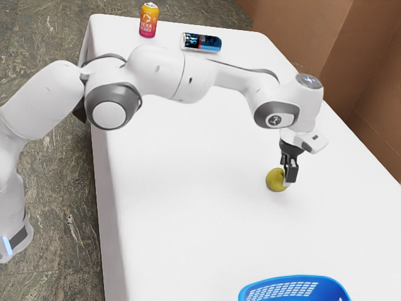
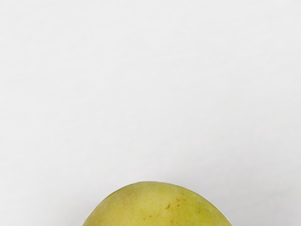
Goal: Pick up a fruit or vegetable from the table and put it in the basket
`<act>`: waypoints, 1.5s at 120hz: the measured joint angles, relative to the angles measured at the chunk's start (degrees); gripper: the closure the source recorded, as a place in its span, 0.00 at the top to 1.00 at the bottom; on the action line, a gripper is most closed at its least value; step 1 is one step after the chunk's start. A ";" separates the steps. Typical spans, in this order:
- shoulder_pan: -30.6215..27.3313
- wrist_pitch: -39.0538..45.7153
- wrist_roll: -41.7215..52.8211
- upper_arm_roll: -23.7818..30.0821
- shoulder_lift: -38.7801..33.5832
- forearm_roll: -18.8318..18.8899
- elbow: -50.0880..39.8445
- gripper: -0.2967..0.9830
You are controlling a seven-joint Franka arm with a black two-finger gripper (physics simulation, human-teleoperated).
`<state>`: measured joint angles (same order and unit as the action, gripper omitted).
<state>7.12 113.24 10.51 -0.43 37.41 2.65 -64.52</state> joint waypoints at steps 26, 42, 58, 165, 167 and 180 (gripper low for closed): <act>-0.66 0.20 0.11 -0.01 1.55 -0.86 -0.10 0.77; -0.70 0.25 0.17 -0.01 2.10 -1.00 -0.10 0.77; -0.76 0.28 0.20 -0.01 2.56 -1.10 -0.10 0.77; 1.05 -0.75 0.96 9.24 -8.90 -1.07 1.58 0.55; 1.06 -0.94 0.97 9.87 -9.11 -1.06 1.55 0.55; 1.04 -2.71 1.03 13.73 -10.54 -1.11 1.28 0.55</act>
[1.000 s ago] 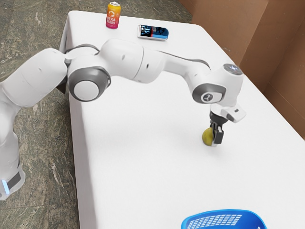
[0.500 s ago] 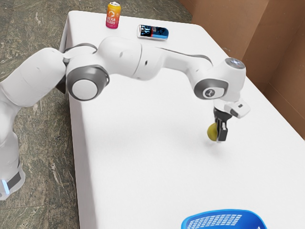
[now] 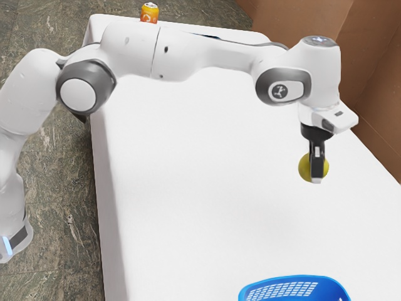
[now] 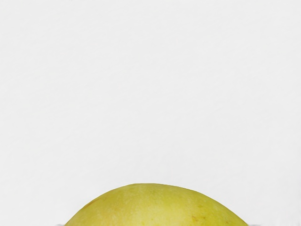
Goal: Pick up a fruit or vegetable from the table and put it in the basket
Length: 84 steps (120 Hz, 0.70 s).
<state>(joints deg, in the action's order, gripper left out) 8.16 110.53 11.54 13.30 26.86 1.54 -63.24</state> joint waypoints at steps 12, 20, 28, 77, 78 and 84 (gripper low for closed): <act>0.07 -1.47 0.05 4.06 -1.24 -0.11 -1.16 0.55; 0.22 -2.11 0.04 7.09 -1.41 -0.16 -1.44 0.55; 1.73 -2.51 0.00 8.47 -1.42 -0.19 -1.73 0.55; 12.02 -2.77 -0.14 10.06 -1.12 -0.43 -3.13 0.55; 12.14 -2.69 -0.14 10.10 -1.11 -0.43 -3.24 0.55; 12.88 -2.05 -0.15 10.26 -0.81 -0.47 -3.92 0.54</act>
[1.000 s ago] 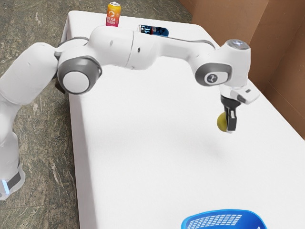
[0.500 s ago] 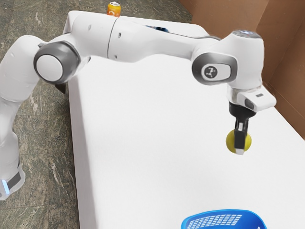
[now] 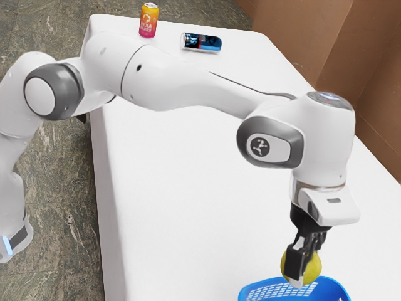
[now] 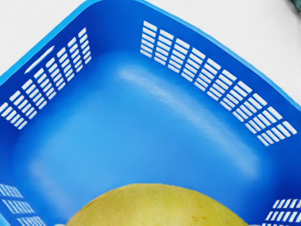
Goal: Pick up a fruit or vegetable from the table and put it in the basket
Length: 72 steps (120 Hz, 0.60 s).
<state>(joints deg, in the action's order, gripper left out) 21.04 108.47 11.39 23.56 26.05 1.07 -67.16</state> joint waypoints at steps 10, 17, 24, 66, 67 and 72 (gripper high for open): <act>0.54 1.46 -0.01 0.21 1.11 -0.05 -0.35 0.55; 0.63 2.92 0.01 0.25 2.45 -0.10 -0.40 0.55; 0.66 4.81 0.05 0.26 4.17 -0.11 -0.33 0.55; 1.10 19.55 -0.01 0.00 12.69 0.00 1.44 0.55; 1.09 19.93 -0.02 -0.01 12.87 0.01 1.48 0.55; 1.06 21.79 -0.06 -0.18 13.61 0.05 1.69 0.55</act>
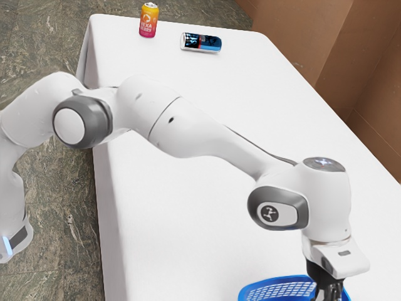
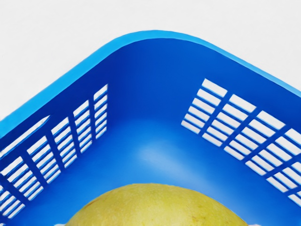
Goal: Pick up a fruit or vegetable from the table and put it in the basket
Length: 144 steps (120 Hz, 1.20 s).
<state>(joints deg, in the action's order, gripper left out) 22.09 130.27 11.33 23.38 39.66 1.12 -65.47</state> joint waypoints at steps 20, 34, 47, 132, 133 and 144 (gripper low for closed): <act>-0.03 5.01 -0.23 -0.35 1.42 0.11 0.29 0.55; 0.00 8.11 -0.40 -0.56 2.47 -0.01 0.33 0.66; 0.10 9.65 -0.57 -0.57 2.76 -0.89 0.22 0.72; -0.07 -16.25 -3.53 -11.00 -11.06 1.43 0.21 0.75; -0.07 -16.95 -3.66 -11.75 -11.39 1.60 0.22 0.75; -0.16 -23.08 -4.94 -19.85 -14.42 2.92 0.23 0.76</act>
<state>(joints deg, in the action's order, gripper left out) 21.94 107.19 6.38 3.53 25.24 4.04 -65.24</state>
